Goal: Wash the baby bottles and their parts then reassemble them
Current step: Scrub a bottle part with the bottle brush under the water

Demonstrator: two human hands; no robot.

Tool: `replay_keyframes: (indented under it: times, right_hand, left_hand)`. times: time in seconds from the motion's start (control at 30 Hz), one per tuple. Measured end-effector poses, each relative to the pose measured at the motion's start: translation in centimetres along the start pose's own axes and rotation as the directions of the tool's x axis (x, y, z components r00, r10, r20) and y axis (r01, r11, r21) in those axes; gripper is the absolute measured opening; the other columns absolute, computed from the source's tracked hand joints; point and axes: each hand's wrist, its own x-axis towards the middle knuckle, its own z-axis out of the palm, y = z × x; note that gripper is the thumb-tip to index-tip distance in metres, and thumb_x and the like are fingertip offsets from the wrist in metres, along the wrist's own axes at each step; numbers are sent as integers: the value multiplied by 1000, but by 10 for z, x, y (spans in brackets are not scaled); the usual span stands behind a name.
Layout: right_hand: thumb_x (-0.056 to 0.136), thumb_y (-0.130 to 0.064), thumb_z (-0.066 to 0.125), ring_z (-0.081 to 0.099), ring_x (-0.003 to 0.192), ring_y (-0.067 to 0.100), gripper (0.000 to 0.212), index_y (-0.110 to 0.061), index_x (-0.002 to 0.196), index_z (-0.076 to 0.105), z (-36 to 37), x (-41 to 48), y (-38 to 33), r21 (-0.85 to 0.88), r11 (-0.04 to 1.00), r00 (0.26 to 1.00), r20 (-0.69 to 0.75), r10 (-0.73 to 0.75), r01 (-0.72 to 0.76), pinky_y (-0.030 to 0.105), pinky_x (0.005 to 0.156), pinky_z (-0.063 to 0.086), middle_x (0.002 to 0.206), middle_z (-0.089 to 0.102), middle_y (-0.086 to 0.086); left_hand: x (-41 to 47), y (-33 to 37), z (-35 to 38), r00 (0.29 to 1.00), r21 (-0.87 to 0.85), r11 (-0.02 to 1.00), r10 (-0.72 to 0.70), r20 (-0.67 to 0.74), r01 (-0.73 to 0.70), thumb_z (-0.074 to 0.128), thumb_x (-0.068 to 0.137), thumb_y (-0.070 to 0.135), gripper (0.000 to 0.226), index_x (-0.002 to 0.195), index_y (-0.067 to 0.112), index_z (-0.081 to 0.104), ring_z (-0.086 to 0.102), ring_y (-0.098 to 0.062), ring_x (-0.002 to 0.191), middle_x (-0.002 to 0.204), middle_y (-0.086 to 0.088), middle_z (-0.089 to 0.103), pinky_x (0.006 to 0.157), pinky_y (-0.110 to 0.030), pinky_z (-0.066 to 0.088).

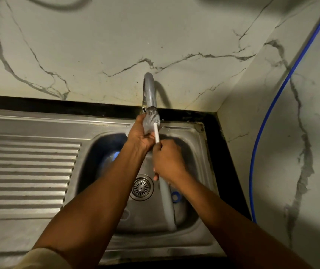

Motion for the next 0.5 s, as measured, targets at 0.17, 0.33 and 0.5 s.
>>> replay_keyframes:
  times: [0.17, 0.33, 0.5]
  right_hand:
    - [106, -22, 39, 62, 46, 18, 31, -1, 104, 61, -2, 4, 3, -7, 1000, 999, -35, 13, -13, 39, 50, 61, 77, 64, 12]
    - [106, -23, 40, 65, 48, 21, 29, -4, 101, 62, -3, 2, 8, -101, 993, 998, 9, -56, 57, 34, 46, 58, 80, 66, 14]
    - [105, -23, 41, 67, 59, 27, 29, -12, 88, 61, -2, 16, 15, -83, 996, 996, -81, -44, 37, 44, 56, 62, 78, 67, 13]
  left_hand:
    - [-3, 0, 1, 999, 2, 999, -34, -7, 34, 62, 98, 29, 28, 101, 1, 61, 63, -22, 79, 88, -14, 64, 85, -33, 56]
    - [-2, 4, 5, 998, -43, 998, 35, -53, -37, 63, 98, 29, 27, 94, 2, 60, 61, -19, 74, 84, -11, 62, 83, -31, 56]
    - [1, 0, 1, 1000, -79, 996, -28, 5, 28, 55, 101, 36, 36, 93, 1, 62, 62, -21, 78, 76, -14, 68, 82, -31, 56]
